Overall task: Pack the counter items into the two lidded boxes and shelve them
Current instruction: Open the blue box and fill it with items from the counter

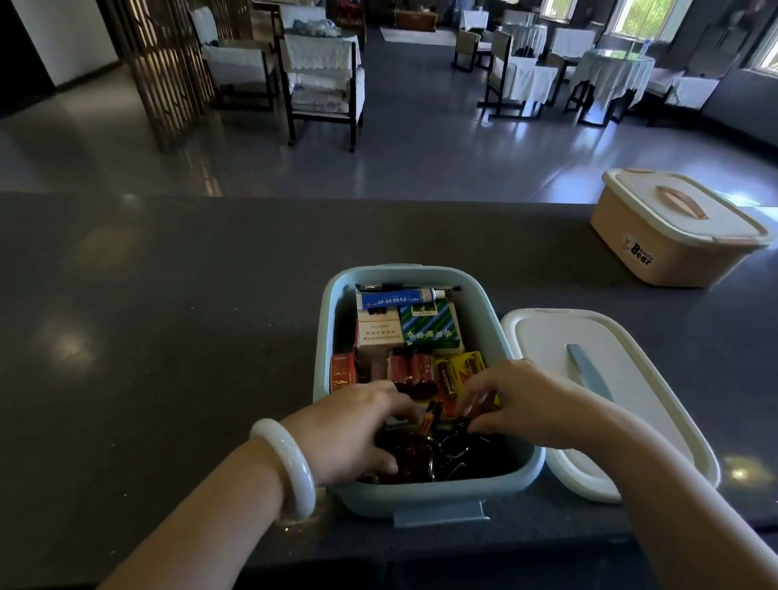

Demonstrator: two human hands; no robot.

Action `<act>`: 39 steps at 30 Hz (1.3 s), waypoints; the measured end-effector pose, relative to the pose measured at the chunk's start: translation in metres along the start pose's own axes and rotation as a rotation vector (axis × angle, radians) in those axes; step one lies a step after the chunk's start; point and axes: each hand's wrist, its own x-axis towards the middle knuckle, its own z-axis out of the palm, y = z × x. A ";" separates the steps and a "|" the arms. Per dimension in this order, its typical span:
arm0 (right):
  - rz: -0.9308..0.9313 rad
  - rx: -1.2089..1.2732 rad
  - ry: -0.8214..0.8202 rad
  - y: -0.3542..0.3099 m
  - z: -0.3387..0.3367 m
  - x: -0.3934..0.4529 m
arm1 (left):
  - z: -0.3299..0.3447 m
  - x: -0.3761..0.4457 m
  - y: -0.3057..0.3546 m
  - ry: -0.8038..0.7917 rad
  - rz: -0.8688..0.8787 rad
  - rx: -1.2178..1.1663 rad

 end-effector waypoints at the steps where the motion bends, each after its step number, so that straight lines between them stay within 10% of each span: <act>1: -0.003 -0.007 0.008 0.000 0.001 0.002 | 0.001 0.001 -0.001 -0.003 -0.002 0.009; 39: 0.009 -0.073 0.123 -0.026 -0.021 0.033 | -0.021 -0.001 -0.013 0.246 0.012 0.064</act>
